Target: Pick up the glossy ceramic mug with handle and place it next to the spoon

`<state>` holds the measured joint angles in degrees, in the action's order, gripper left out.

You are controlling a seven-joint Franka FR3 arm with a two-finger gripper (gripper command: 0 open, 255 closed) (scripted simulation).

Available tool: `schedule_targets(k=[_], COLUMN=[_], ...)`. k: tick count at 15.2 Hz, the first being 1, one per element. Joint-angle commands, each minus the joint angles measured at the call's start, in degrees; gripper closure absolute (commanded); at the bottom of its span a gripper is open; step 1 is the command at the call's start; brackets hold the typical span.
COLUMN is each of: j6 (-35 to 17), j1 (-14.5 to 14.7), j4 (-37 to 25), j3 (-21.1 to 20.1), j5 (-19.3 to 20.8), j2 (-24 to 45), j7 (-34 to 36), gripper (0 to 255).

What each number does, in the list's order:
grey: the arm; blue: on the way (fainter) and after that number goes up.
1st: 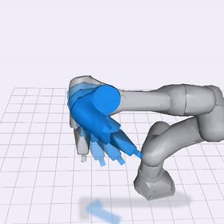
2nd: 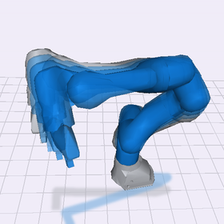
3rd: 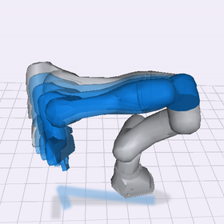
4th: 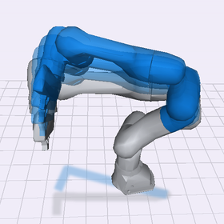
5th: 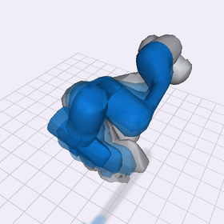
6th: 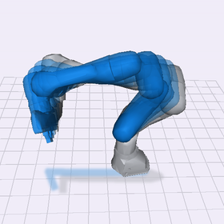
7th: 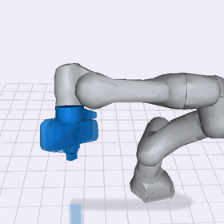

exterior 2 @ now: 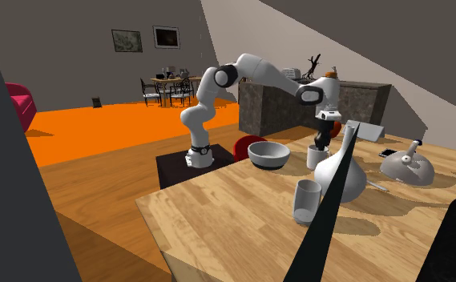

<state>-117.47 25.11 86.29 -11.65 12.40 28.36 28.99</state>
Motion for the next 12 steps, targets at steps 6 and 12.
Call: schedule_targets(k=[6,12], j6=[-3.91,-3.91], j1=[0.04,0.04], j4=[2.59,2.58], j3=[0.27,0.27], j5=[0.59,0.59], j2=[1.35,1.35], j7=[0.71,0.71], gripper=[255,255])
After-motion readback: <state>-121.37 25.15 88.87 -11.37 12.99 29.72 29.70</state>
